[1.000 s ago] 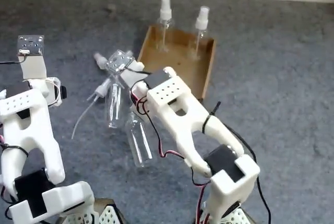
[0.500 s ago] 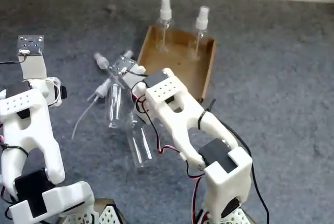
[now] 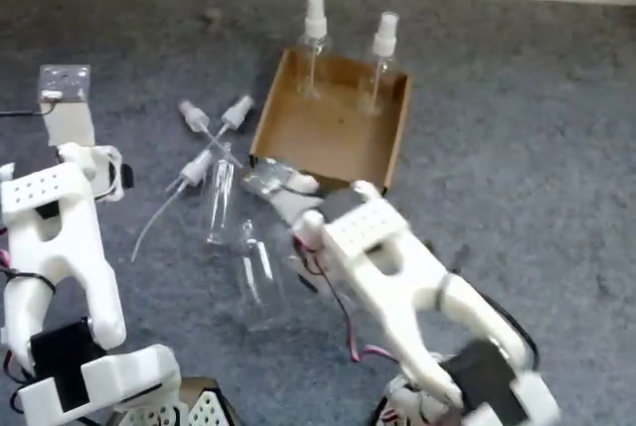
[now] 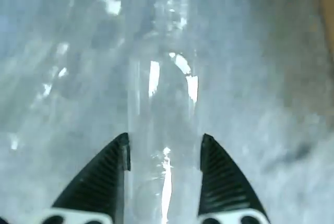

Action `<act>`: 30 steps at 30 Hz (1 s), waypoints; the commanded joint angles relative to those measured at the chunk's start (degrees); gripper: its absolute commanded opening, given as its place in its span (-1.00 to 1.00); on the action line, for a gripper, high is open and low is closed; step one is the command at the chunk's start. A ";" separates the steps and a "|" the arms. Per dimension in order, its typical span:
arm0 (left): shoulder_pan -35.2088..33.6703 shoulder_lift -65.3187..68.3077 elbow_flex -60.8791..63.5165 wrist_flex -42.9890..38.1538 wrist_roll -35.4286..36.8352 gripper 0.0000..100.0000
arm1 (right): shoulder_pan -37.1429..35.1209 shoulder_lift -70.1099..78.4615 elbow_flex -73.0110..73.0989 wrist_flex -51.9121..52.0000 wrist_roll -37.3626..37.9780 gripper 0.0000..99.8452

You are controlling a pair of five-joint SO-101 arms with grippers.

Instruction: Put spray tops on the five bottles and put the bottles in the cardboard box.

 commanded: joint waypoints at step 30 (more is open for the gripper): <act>18.07 75.21 -107.03 26.81 30.77 -0.61 | 50.15 -17.98 7.69 -6.02 11.43 -0.99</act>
